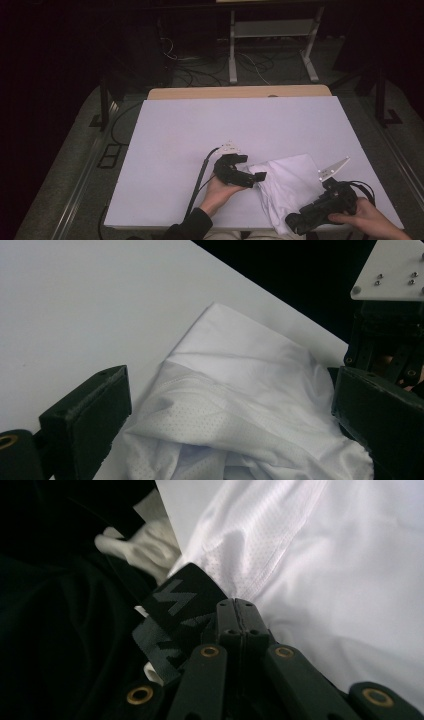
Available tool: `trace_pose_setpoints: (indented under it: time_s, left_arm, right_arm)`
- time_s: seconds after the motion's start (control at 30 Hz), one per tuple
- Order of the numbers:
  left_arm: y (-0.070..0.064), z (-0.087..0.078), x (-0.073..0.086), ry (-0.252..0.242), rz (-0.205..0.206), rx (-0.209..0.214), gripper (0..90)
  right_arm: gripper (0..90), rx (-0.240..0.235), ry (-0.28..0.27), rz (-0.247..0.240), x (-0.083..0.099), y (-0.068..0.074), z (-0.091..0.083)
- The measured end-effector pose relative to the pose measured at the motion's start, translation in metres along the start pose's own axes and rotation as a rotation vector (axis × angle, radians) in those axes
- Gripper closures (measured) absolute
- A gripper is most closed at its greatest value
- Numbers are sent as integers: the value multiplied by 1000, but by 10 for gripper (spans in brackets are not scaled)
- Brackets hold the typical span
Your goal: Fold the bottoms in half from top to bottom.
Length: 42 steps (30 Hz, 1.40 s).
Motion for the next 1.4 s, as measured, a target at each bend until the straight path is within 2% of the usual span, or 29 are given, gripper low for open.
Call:
trace_pose_setpoints:
  time_s: [0.37,0.47,0.63,0.9,1.17,1.4]
  left_arm:
    - [2,2,1,9,-4,-12,18]
    - [2,2,1,13,-5,-16,18]
    - [3,0,1,15,-7,-21,18]
    - [5,0,1,18,-12,-22,18]
    - [8,-2,0,15,-18,-31,18]
    - [11,-2,0,17,-33,-39,18]
  right_arm:
    - [886,45,25,-29,2,3,5]
    - [882,43,29,-27,1,4,3]
    - [824,41,-23,-41,-6,6,-9]
    - [717,116,-97,-68,-26,4,-33]
    - [543,178,-175,-68,-42,-11,-50]
    - [391,224,-231,-43,-50,-29,-59]
Point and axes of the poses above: each handheld gripper's, and its own axes: z roughly forward along the jaws, x roughly out of its underside, y roughly to its left, the point moved 4 cm from there along z, roughly forward along the jaws, and after that the axes turned 1 degree about x, right-handed, at the moved point
